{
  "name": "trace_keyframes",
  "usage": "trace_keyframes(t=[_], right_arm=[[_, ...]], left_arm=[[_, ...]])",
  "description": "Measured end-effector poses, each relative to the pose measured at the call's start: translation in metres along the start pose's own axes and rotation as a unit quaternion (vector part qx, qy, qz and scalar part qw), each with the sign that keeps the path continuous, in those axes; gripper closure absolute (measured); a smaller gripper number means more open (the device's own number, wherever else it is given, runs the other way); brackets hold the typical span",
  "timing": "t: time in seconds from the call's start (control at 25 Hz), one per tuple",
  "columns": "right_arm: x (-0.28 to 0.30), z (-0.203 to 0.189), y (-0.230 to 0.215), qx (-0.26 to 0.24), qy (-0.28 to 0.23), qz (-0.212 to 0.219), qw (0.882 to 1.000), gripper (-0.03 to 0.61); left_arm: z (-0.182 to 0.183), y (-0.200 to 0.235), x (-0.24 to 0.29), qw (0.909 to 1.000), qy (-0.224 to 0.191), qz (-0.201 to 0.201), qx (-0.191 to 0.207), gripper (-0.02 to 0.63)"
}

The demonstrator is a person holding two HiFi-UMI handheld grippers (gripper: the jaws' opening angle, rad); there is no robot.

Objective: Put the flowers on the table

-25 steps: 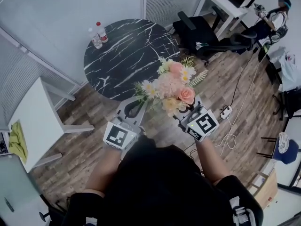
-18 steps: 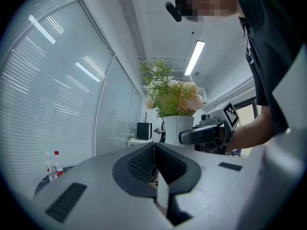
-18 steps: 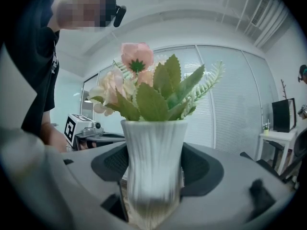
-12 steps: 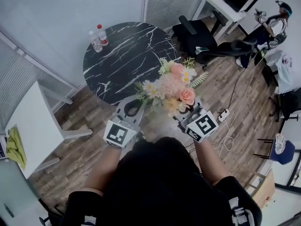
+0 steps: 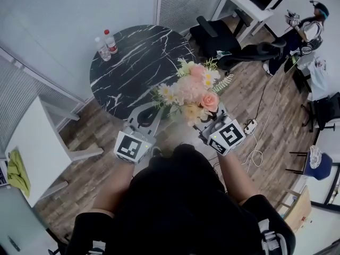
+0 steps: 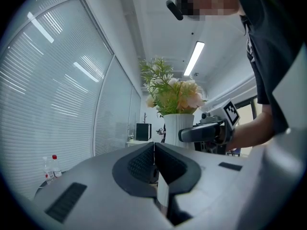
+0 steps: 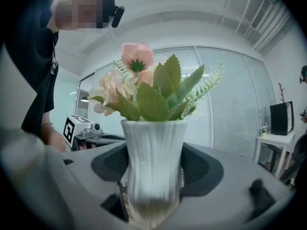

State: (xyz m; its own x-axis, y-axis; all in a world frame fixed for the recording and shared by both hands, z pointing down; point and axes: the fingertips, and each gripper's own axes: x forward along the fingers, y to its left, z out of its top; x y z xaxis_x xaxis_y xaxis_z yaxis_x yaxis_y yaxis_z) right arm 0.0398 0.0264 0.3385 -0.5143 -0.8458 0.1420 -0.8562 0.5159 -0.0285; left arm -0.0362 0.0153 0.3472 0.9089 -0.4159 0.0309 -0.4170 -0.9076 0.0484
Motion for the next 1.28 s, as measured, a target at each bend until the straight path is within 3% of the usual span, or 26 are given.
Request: trace_keyframes(t=[0.36, 1.28], right_arm=[[0.025, -0.005, -0.036, 0.004, -0.006, 0.008, 1.000, 0.249], [0.153, -0.013, -0.173, -0.002, 0.008, 0.121, 0.993, 0.247]], left_arm=[[-0.007, 0.029, 0.025, 0.9997, 0.010, 0.020, 0.004, 0.600], [-0.013, 0.152, 0.129, 0.9884, 0.021, 0.150, -0.007, 0.600]])
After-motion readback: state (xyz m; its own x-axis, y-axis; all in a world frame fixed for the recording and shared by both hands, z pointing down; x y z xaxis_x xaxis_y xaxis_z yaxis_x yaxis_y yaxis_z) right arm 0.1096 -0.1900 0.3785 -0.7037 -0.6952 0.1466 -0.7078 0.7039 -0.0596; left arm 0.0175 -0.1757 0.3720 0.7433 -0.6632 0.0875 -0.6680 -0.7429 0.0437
